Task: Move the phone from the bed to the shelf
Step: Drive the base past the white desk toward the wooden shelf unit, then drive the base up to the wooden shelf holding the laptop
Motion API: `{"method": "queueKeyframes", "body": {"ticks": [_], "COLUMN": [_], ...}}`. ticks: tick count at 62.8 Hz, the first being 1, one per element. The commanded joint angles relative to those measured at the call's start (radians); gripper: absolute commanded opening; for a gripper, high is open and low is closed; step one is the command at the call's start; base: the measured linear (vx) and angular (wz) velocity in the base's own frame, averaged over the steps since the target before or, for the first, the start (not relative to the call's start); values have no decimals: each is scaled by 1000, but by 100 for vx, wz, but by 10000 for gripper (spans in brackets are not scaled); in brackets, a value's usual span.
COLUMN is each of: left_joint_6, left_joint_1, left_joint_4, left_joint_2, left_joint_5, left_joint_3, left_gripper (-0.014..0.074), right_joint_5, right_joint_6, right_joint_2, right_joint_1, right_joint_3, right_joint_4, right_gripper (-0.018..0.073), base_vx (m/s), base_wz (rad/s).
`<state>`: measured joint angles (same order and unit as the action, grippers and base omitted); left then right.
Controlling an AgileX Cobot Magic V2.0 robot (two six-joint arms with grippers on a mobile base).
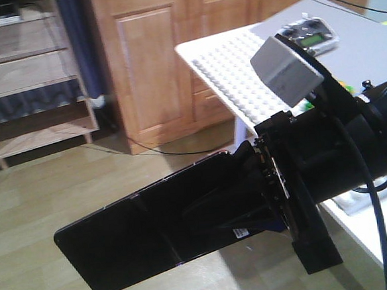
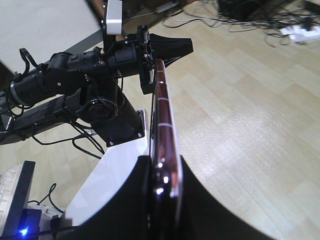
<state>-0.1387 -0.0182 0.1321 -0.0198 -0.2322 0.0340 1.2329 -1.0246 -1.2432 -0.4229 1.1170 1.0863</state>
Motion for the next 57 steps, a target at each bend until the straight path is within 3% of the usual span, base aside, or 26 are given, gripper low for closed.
{"method": "queueKeyframes", "body": {"ticks": [1,57], "left_joint_6": [4,4], "left_joint_1": [3,3], "left_joint_4": [6,6], "left_joint_2": [-5,-5], "left_joint_5": [73,73], "left_joint_3": [2,2], "left_gripper": [1,1], "right_joint_5": [56,56], "right_joint_6": [-11,-11], "right_joint_2": [25,25], "right_joint_1": [1,1], "right_joint_3": [28,28], "right_joint_4": [94,94], "right_gripper": [-3,-3], "base_vx": [20,21], "base_wz": [57,56]}}
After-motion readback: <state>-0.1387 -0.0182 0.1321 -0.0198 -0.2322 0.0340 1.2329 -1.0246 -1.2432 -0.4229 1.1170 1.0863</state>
